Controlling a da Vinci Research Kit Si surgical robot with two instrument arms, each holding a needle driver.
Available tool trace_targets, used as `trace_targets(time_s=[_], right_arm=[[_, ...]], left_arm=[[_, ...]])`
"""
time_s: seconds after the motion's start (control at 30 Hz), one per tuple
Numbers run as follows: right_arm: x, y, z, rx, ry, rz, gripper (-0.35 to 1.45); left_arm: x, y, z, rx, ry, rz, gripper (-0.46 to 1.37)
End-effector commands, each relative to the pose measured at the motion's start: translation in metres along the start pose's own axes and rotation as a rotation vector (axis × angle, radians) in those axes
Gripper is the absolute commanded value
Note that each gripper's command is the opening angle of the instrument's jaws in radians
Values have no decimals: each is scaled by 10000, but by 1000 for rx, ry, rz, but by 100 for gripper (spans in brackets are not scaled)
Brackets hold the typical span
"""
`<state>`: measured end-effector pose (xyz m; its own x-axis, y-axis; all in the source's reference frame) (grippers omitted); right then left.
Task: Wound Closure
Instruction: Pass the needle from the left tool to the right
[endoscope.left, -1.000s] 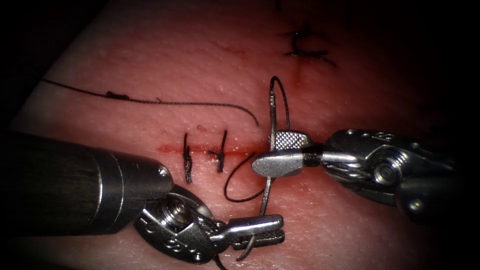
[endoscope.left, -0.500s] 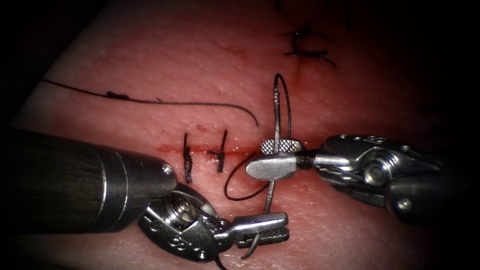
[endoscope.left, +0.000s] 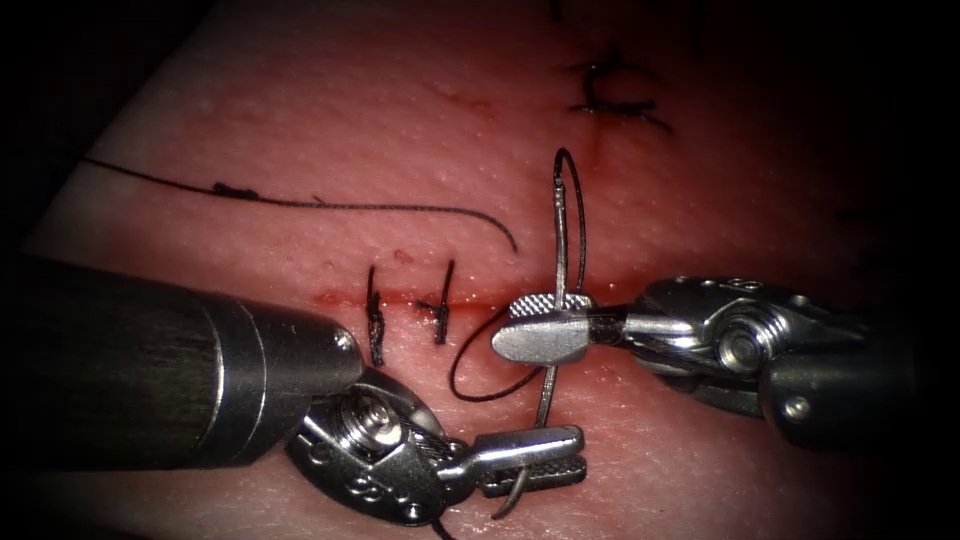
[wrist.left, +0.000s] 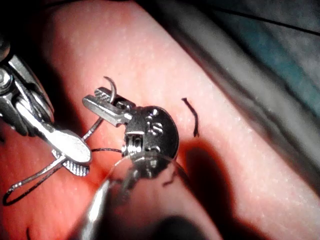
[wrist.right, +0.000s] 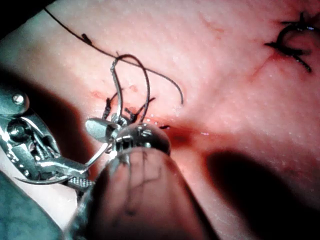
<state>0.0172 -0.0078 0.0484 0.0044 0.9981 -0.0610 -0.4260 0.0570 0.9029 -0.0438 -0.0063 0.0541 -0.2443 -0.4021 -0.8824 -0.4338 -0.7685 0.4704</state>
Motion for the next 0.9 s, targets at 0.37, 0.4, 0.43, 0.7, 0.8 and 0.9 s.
trace_targets(time_s=[0.37, 0.4, 0.43, 0.7, 0.8, 0.9], right_arm=[[1, -3, -1, -8, 1, 13, -35], [0, -4, -2, -11, -5, 13, -35], [0, -4, -2, -13, -7, 13, -35], [4, 0, -6, -30, -6, -111, -35], [7, 3, -8, -27, 0, -271, -35], [12, 8, -12, -18, 30, -377, -35]], left_arm=[[2, 0, -1, -7, 2, 0, -35], [2, 0, -1, -7, 1, -5, -35], [3, -1, 0, -5, 0, -18, -35], [8, -6, 3, -7, -13, -241, 120], [11, -11, 1, -15, -15, -334, 130], [13, -19, -7, -22, -11, -413, 129]])
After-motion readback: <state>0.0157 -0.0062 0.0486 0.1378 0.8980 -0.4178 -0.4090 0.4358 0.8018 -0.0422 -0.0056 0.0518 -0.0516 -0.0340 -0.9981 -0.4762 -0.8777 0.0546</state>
